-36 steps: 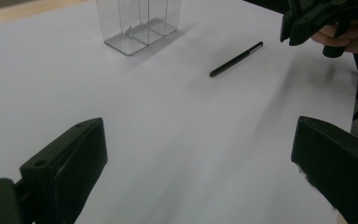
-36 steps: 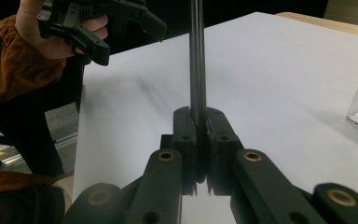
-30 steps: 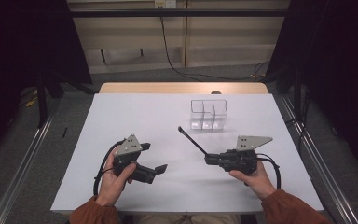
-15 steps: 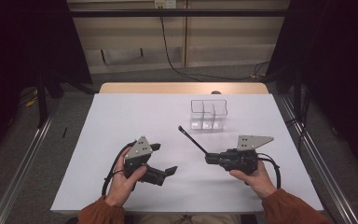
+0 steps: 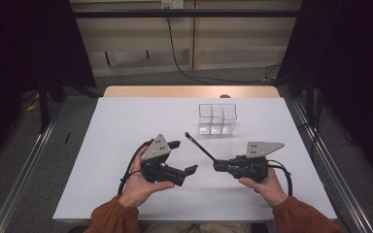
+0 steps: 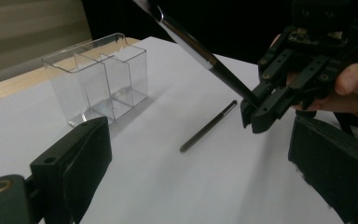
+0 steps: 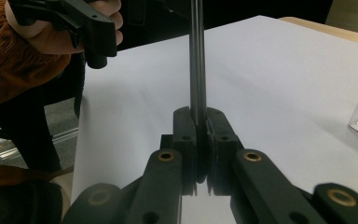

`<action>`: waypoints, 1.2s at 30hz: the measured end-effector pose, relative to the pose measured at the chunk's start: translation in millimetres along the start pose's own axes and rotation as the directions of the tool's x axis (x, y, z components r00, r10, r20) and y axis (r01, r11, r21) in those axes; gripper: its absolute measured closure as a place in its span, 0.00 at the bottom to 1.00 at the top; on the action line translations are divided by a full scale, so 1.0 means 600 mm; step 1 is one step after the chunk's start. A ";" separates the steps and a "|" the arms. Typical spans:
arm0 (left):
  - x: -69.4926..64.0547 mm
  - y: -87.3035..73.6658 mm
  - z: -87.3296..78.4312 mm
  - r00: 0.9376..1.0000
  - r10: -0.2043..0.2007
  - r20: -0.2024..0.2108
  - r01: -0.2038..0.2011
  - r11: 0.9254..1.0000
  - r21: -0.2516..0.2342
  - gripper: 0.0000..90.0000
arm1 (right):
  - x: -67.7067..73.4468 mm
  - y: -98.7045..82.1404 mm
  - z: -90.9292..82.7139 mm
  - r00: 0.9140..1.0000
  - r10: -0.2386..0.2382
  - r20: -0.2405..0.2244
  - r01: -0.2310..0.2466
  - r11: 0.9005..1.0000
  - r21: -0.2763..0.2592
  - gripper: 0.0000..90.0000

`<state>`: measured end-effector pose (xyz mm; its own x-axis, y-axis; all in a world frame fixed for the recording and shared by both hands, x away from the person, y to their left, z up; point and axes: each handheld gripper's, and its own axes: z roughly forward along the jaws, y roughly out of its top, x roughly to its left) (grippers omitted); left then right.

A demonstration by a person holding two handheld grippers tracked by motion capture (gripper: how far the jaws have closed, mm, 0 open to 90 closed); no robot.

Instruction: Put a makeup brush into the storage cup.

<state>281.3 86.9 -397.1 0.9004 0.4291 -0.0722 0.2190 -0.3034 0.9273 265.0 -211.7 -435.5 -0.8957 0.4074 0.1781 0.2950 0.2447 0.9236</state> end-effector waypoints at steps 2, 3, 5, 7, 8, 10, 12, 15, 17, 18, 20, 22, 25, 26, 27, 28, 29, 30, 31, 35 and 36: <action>0.001 0.005 0.004 1.000 0.000 0.003 0.000 1.000 -0.004 0.08 | 0.001 0.000 0.000 1.000 -0.002 0.001 0.002 1.000 0.003 0.94; 0.001 0.007 0.005 1.000 -0.007 0.009 0.007 1.000 -0.004 0.09 | 0.001 0.000 0.001 1.000 -0.005 -0.001 0.005 1.000 0.002 0.94; 0.001 0.011 0.006 1.000 0.015 0.012 -0.015 1.000 0.001 0.14 | 0.002 0.000 0.001 1.000 -0.009 -0.001 0.009 1.000 0.001 0.94; 0.001 0.011 0.007 1.000 0.000 0.018 0.000 1.000 -0.007 0.18 | 0.002 0.000 0.001 1.000 -0.010 -0.003 0.010 1.000 0.004 0.94; 0.001 0.012 0.007 1.000 -0.010 0.027 0.010 1.000 -0.014 0.18 | 0.002 0.000 0.001 1.000 -0.010 -0.002 0.010 1.000 0.004 0.94; 0.002 0.013 0.006 0.999 -0.017 0.029 0.018 1.000 -0.019 0.22 | 0.002 -0.001 0.002 1.000 -0.017 0.002 0.017 1.000 0.011 0.94; 0.004 0.013 0.006 0.999 -0.028 0.040 0.029 0.999 -0.033 0.27 | 0.002 -0.001 0.003 1.000 -0.016 0.000 0.016 1.000 0.012 0.94; 0.004 0.016 0.008 0.998 -0.023 0.055 0.026 0.998 -0.052 0.36 | 0.004 -0.001 0.005 1.000 -0.019 -0.006 0.019 1.000 0.013 0.94; 0.005 0.024 0.011 0.998 -0.023 0.054 0.027 0.997 -0.072 0.43 | 0.003 -0.001 0.006 1.000 -0.022 -0.006 0.022 1.000 0.012 0.94; 0.005 0.027 0.012 0.998 -0.023 0.060 0.028 0.997 -0.075 0.46 | 0.003 -0.001 0.007 1.000 -0.020 -0.007 0.020 1.000 0.011 0.94; 0.003 0.032 0.014 0.997 -0.026 0.072 0.031 0.996 -0.079 0.52 | 0.004 -0.001 0.006 1.000 -0.021 -0.006 0.021 1.000 0.007 0.94; 0.001 0.032 0.015 0.996 -0.030 0.083 0.037 0.996 -0.079 0.57 | 0.005 -0.001 0.005 1.000 -0.021 -0.004 0.021 1.000 0.001 0.94; 0.003 0.028 0.013 0.994 -0.063 0.086 0.071 0.993 -0.097 0.64 | 0.004 -0.001 0.003 1.000 -0.020 -0.004 0.020 1.000 -0.004 0.94; 0.005 0.027 0.013 0.994 -0.069 0.085 0.078 0.992 -0.099 0.66 | 0.004 -0.001 0.003 1.000 -0.020 -0.004 0.020 1.000 -0.002 0.94; 0.006 0.027 0.014 0.993 -0.079 0.089 0.088 0.991 -0.098 0.67 | 0.004 -0.001 0.004 1.000 -0.020 -0.003 0.020 1.000 0.001 0.94; 0.007 0.028 0.014 0.992 -0.084 0.093 0.093 0.991 -0.099 0.68 | 0.004 -0.001 0.005 1.000 -0.020 -0.006 0.020 1.000 0.001 0.94; 0.006 0.029 0.014 0.992 -0.082 0.098 0.091 0.991 -0.101 0.68 | 0.005 -0.001 0.005 1.000 -0.024 -0.005 0.024 1.000 0.002 0.94; 0.004 0.030 0.013 0.992 -0.078 0.100 0.087 0.992 -0.094 0.68 | 0.005 -0.001 0.005 1.000 -0.027 -0.005 0.027 1.000 0.003 0.94; 0.003 0.031 0.013 0.991 -0.078 0.105 0.088 0.992 -0.088 0.69 | 0.005 -0.001 0.005 1.000 -0.027 -0.008 0.027 1.000 0.002 0.94; 0.005 0.027 0.016 0.988 -0.097 0.119 0.106 0.991 -0.078 0.74 | 0.006 -0.001 0.007 0.999 -0.035 -0.012 0.035 0.999 0.006 0.94; 0.006 0.026 0.016 0.988 -0.099 0.121 0.109 0.991 -0.077 0.75 | 0.007 -0.002 0.007 0.999 -0.036 -0.013 0.036 0.999 0.009 0.94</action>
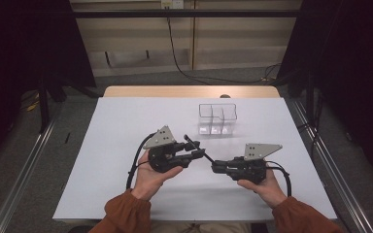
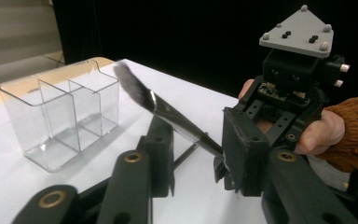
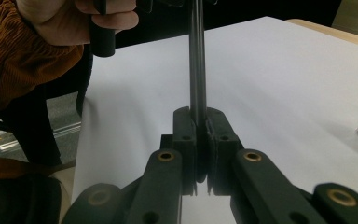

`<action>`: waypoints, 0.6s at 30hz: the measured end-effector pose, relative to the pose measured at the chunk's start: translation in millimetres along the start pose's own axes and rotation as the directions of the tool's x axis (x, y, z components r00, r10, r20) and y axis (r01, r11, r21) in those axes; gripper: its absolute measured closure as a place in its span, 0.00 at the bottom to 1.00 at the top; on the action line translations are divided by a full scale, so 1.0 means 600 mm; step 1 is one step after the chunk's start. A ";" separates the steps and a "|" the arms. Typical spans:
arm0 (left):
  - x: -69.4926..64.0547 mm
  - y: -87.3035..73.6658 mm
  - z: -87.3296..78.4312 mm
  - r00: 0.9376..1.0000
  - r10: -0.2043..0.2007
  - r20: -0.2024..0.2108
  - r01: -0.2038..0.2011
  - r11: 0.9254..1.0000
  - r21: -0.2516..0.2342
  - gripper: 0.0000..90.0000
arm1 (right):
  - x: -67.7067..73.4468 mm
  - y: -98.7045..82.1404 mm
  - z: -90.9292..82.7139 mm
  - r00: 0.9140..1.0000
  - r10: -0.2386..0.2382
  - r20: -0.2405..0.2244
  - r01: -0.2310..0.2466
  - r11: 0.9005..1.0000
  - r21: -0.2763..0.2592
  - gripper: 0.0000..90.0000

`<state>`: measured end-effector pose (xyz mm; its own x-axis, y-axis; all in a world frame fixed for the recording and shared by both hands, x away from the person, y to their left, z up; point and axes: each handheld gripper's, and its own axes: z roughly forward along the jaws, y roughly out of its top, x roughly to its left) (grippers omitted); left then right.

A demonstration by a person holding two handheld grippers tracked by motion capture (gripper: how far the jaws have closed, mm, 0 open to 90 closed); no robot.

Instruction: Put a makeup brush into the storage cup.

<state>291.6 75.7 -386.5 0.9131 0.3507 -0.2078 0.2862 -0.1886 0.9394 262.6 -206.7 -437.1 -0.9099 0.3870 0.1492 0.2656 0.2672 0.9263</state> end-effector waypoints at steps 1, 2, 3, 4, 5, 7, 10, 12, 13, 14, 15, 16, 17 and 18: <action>0.001 0.000 0.000 1.000 -0.006 0.005 0.006 1.000 -0.002 0.76 | 0.000 0.000 0.000 1.000 -0.004 -0.001 0.004 1.000 0.002 0.94; 0.002 0.000 0.000 1.000 -0.008 0.004 0.008 1.000 -0.002 0.76 | 0.000 -0.001 0.001 1.000 -0.007 -0.001 0.007 1.000 0.004 0.94; 0.002 0.000 -0.001 1.000 -0.008 0.007 0.008 1.000 -0.002 0.77 | 0.000 -0.001 0.001 1.000 -0.006 -0.003 0.006 1.000 0.004 0.94; 0.003 0.000 -0.001 1.000 -0.014 0.011 0.015 1.000 -0.006 0.78 | 0.000 -0.001 0.001 1.000 -0.004 -0.003 0.004 1.000 0.004 0.94; 0.003 0.000 -0.002 1.000 -0.019 0.015 0.019 1.000 -0.006 0.79 | 0.000 -0.001 0.001 1.000 -0.005 -0.005 0.005 1.000 0.004 0.94; 0.003 0.000 -0.002 0.999 -0.023 0.023 0.023 1.000 -0.007 0.80 | 0.000 -0.002 0.002 1.000 -0.005 -0.008 0.005 1.000 0.006 0.94; 0.004 0.001 -0.003 0.998 -0.045 0.051 0.046 0.999 -0.010 0.82 | 0.002 -0.002 0.004 1.000 -0.013 -0.013 0.013 1.000 0.014 0.94; 0.004 0.002 -0.004 0.997 -0.053 0.061 0.054 0.999 -0.008 0.83 | 0.002 -0.003 0.005 1.000 -0.014 -0.018 0.014 1.000 0.013 0.93; 0.005 0.002 -0.004 0.996 -0.061 0.071 0.062 0.998 -0.007 0.84 | 0.003 -0.003 0.005 1.000 -0.015 -0.018 0.015 1.000 0.016 0.93; 0.005 0.002 -0.005 0.995 -0.064 0.076 0.065 0.998 -0.006 0.86 | 0.003 -0.003 0.006 1.000 -0.018 -0.019 0.018 1.000 0.019 0.93; 0.004 0.002 -0.005 0.994 -0.070 0.082 0.071 0.997 -0.006 0.86 | 0.003 -0.003 0.007 1.000 -0.017 -0.022 0.017 1.000 0.020 0.93; 0.004 0.002 -0.005 0.993 -0.078 0.090 0.079 0.997 -0.008 0.87 | 0.003 -0.004 0.008 1.000 -0.018 -0.025 0.018 1.000 0.020 0.93; 0.003 0.003 -0.005 0.992 -0.079 0.094 0.081 0.997 -0.009 0.88 | 0.004 -0.004 0.009 0.999 -0.019 -0.025 0.020 1.000 0.025 0.93; 0.003 0.003 -0.005 0.991 -0.083 0.103 0.085 0.996 -0.010 0.89 | 0.004 -0.004 0.010 0.999 -0.019 -0.027 0.020 0.999 0.025 0.93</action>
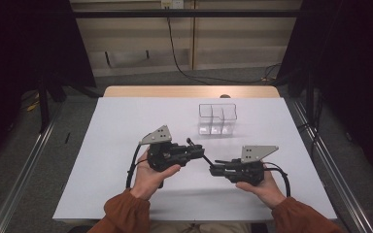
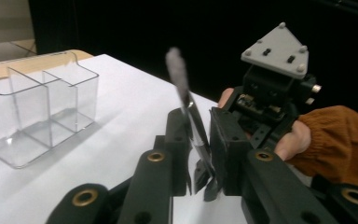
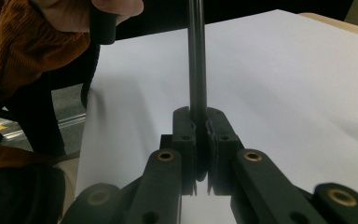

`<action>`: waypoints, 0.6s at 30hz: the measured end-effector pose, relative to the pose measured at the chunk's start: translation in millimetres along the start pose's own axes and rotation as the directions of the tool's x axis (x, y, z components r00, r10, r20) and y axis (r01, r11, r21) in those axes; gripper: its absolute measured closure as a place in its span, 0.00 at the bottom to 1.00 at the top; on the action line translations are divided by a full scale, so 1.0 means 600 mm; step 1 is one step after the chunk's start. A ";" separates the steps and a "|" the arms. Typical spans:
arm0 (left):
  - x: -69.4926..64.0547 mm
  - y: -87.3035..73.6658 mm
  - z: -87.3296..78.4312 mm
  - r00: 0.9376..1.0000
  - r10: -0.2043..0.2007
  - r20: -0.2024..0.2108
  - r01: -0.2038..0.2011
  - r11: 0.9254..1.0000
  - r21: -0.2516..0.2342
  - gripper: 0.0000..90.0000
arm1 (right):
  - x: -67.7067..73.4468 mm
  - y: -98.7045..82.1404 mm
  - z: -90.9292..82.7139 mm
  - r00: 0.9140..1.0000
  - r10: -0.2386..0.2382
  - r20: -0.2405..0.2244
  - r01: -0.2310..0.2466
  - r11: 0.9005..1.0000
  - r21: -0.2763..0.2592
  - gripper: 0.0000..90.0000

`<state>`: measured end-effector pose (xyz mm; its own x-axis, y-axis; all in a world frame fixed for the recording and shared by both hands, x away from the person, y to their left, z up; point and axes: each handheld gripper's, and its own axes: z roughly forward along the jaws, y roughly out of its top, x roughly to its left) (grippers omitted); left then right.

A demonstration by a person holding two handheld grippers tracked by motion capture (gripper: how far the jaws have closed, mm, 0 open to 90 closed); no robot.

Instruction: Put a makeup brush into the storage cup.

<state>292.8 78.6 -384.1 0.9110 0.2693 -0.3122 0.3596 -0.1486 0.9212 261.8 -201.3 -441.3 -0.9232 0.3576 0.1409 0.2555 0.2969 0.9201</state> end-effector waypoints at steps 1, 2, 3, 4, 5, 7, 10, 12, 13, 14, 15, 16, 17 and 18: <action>-0.001 0.001 0.000 1.000 -0.005 0.012 0.005 1.000 0.000 0.90 | 0.000 0.000 0.001 1.000 -0.002 -0.002 0.002 1.000 0.001 0.93; -0.002 0.002 0.000 1.000 -0.005 0.016 0.005 1.000 0.000 0.92 | 0.000 0.000 0.002 1.000 -0.002 -0.003 0.002 1.000 0.002 0.92; -0.004 0.003 0.001 1.000 -0.004 0.023 0.004 1.000 0.000 0.92 | 0.001 0.000 0.002 1.000 -0.002 -0.004 0.002 1.000 0.002 0.92; -0.005 0.004 0.001 1.000 0.004 0.027 -0.005 1.000 0.006 0.93 | 0.001 0.000 0.003 1.000 -0.005 -0.009 0.005 1.000 0.003 0.92; -0.007 0.004 0.002 1.000 0.008 0.026 -0.008 1.000 0.005 0.93 | 0.001 0.000 0.003 1.000 -0.006 -0.005 0.006 1.000 0.004 0.92; -0.005 0.003 0.001 0.999 0.008 0.035 -0.008 1.000 0.003 0.93 | 0.000 0.000 0.001 1.000 -0.007 -0.001 0.007 1.000 0.003 0.91; -0.004 0.003 0.000 0.999 0.007 0.037 -0.007 1.000 -0.002 0.93 | -0.001 0.000 -0.001 1.000 -0.003 0.002 0.003 1.000 -0.001 0.91; -0.005 0.003 -0.001 0.999 0.014 0.036 -0.014 1.000 0.002 0.93 | -0.001 0.000 0.000 1.000 0.000 0.000 0.000 1.000 -0.006 0.90; -0.006 0.003 -0.002 0.999 0.017 0.037 -0.017 1.000 0.002 0.93 | -0.001 0.001 0.000 1.000 0.000 0.000 0.000 1.000 -0.009 0.90; -0.007 0.003 -0.002 0.999 0.020 0.033 -0.021 1.000 0.007 0.93 | -0.001 0.001 0.000 1.000 0.002 -0.003 -0.002 1.000 -0.010 0.88; -0.007 0.003 -0.003 0.999 0.022 0.028 -0.022 1.000 0.007 0.93 | -0.001 0.002 0.000 1.000 0.002 -0.007 -0.002 1.000 -0.005 0.85; -0.006 0.003 -0.003 0.999 0.018 0.029 -0.018 1.000 0.006 0.93 | -0.001 0.003 0.000 1.000 0.003 -0.009 -0.003 1.000 -0.003 0.85; -0.005 0.003 -0.004 1.000 0.014 0.027 -0.014 1.000 0.004 0.93 | -0.001 0.003 0.000 1.000 0.001 -0.015 -0.001 1.000 -0.005 0.83; -0.005 0.004 -0.004 1.000 0.016 0.024 -0.016 1.000 0.005 0.93 | 0.000 0.003 0.001 1.000 -0.001 -0.017 0.001 1.000 -0.006 0.82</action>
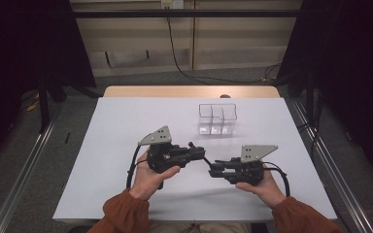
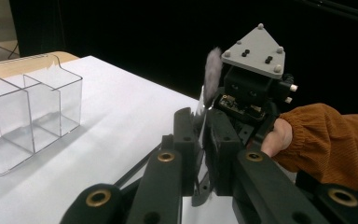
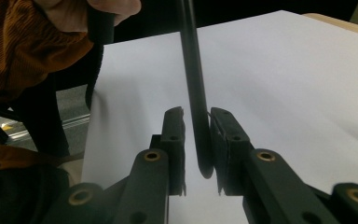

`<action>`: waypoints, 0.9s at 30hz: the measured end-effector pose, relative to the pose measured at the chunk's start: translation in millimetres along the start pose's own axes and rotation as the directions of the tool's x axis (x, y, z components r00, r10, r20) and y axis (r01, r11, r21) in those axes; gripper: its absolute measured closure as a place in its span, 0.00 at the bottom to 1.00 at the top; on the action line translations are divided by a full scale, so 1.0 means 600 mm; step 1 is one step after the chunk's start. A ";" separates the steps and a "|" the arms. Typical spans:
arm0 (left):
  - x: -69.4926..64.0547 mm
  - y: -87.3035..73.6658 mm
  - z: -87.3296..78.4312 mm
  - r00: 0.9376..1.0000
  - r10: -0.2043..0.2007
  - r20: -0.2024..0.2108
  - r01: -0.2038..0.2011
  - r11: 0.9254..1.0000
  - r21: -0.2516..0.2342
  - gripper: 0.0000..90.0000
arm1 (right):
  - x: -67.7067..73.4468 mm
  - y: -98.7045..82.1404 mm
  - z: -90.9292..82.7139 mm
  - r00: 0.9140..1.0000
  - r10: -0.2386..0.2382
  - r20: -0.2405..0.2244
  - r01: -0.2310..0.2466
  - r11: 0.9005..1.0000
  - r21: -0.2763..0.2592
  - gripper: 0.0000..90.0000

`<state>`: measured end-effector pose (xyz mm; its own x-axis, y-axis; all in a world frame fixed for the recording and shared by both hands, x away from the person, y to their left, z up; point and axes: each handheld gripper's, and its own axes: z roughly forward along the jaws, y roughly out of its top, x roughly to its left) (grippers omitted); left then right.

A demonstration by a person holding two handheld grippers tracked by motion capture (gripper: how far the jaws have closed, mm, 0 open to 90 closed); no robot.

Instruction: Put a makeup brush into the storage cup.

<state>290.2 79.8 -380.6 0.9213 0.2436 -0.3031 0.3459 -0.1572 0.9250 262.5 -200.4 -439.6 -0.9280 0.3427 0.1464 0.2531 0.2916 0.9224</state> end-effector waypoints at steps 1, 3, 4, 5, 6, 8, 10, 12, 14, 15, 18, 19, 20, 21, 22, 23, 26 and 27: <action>0.000 0.000 -0.001 1.000 0.004 -0.002 -0.004 1.000 0.005 0.93 | 0.000 0.000 0.000 1.000 0.002 0.000 -0.002 1.000 0.000 0.79; 0.000 0.000 -0.002 1.000 0.004 -0.006 -0.004 1.000 0.009 0.93 | 0.000 -0.001 0.001 1.000 0.013 0.004 -0.013 1.000 0.009 0.68; 0.000 0.000 -0.002 1.000 0.005 -0.008 -0.005 1.000 0.010 0.93 | 0.000 -0.001 0.000 1.000 0.018 0.004 -0.018 1.000 0.012 0.66; 0.000 0.001 -0.003 1.000 0.005 -0.011 -0.005 1.000 0.008 0.93 | 0.000 -0.001 0.000 1.000 0.019 0.006 -0.019 1.000 0.014 0.60; 0.000 0.001 -0.003 1.000 0.005 -0.010 -0.005 1.000 0.007 0.93 | -0.001 0.000 0.000 1.000 0.023 0.008 -0.023 1.000 0.017 0.55; 0.000 0.003 -0.006 1.000 -0.001 -0.018 0.002 1.000 0.007 0.93 | -0.002 0.002 -0.003 0.999 0.040 0.021 -0.040 0.999 0.010 0.42; 0.002 0.005 -0.009 1.000 0.002 -0.020 -0.002 1.000 0.005 0.93 | -0.004 0.004 -0.007 0.998 0.049 0.031 -0.049 0.999 0.003 0.37; 0.003 0.006 -0.013 1.000 -0.003 -0.022 0.003 1.000 0.004 0.93 | -0.006 0.006 -0.011 0.997 0.061 0.042 -0.060 0.998 -0.011 0.30; 0.004 0.007 -0.016 1.000 0.003 -0.029 -0.002 1.000 0.006 0.93 | -0.007 0.007 -0.015 0.997 0.068 0.048 -0.067 0.997 -0.024 0.24; 0.005 0.007 -0.018 0.999 0.001 -0.032 0.000 1.000 0.008 0.93 | -0.007 0.007 -0.015 0.996 0.070 0.051 -0.069 0.997 -0.026 0.21; 0.006 0.009 -0.020 0.999 0.005 -0.051 -0.004 1.000 0.023 0.93 | -0.009 0.008 -0.016 0.995 0.087 0.052 -0.086 0.996 -0.033 0.11; 0.006 0.011 -0.021 0.999 0.008 -0.054 -0.006 1.000 0.027 0.93 | -0.009 0.008 -0.015 0.994 0.087 0.067 -0.085 0.996 -0.025 0.05; 0.006 0.012 -0.022 0.998 0.017 -0.058 -0.015 0.999 0.036 0.93 | -0.008 0.007 -0.014 0.994 0.080 0.081 -0.078 0.997 -0.017 0.03; 0.005 0.014 -0.022 0.998 0.015 -0.055 -0.013 0.999 0.041 0.93 | -0.008 0.008 -0.015 0.992 0.080 0.098 -0.079 0.997 -0.016 0.04; 0.005 0.016 -0.022 0.998 0.023 -0.054 -0.020 0.999 0.047 0.93 | -0.008 0.009 -0.017 0.989 0.088 0.117 -0.086 0.996 -0.023 0.04; 0.004 0.018 -0.022 0.998 0.019 -0.055 -0.017 0.999 0.049 0.93 | -0.010 0.010 -0.018 0.987 0.102 0.127 -0.099 0.995 -0.034 0.03; 0.004 0.025 -0.029 0.998 0.029 -0.060 -0.025 0.997 0.069 0.93 | -0.013 0.012 -0.025 0.984 0.121 0.128 -0.114 0.991 -0.064 0.02; 0.003 0.027 -0.032 0.998 0.027 -0.063 -0.022 0.997 0.074 0.93 | -0.013 0.011 -0.026 0.984 0.119 0.133 -0.111 0.992 -0.065 0.02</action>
<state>294.2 96.1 -362.0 0.9172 0.2992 -0.2629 0.3376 -0.2334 0.9119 267.2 -215.1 -428.8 -0.8466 0.4907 0.2063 0.3363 0.1927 0.9218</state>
